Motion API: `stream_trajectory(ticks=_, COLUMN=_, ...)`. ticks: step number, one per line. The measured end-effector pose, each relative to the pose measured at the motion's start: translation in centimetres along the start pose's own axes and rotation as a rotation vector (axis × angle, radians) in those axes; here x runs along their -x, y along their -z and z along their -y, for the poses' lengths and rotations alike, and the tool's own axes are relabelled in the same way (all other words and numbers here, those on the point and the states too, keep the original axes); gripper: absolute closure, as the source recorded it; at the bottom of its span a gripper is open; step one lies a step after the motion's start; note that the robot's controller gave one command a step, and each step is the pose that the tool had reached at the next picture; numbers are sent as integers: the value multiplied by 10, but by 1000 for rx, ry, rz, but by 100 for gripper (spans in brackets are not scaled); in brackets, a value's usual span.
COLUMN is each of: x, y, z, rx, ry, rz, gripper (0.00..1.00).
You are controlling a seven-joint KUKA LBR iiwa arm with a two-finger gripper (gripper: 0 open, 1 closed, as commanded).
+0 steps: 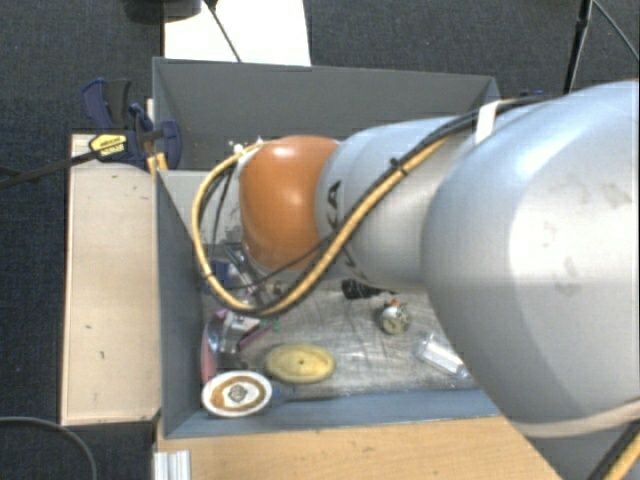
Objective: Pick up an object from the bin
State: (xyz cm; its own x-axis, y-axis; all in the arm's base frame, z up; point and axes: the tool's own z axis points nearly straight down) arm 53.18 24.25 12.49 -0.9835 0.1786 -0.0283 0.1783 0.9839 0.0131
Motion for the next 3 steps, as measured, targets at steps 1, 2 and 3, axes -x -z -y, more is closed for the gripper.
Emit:
stream_trajectory(ticks=1, x=1, y=-6, z=4, rx=-8, ry=87, rz=-2, gripper=0)
stream_trajectory(ticks=2, x=-13, y=-51, z=34, rx=-12, ry=46, rz=-24, gripper=0)
stream_trajectory(ticks=3, x=-14, y=-50, z=32, rx=-10, ry=45, rz=-23, gripper=100)
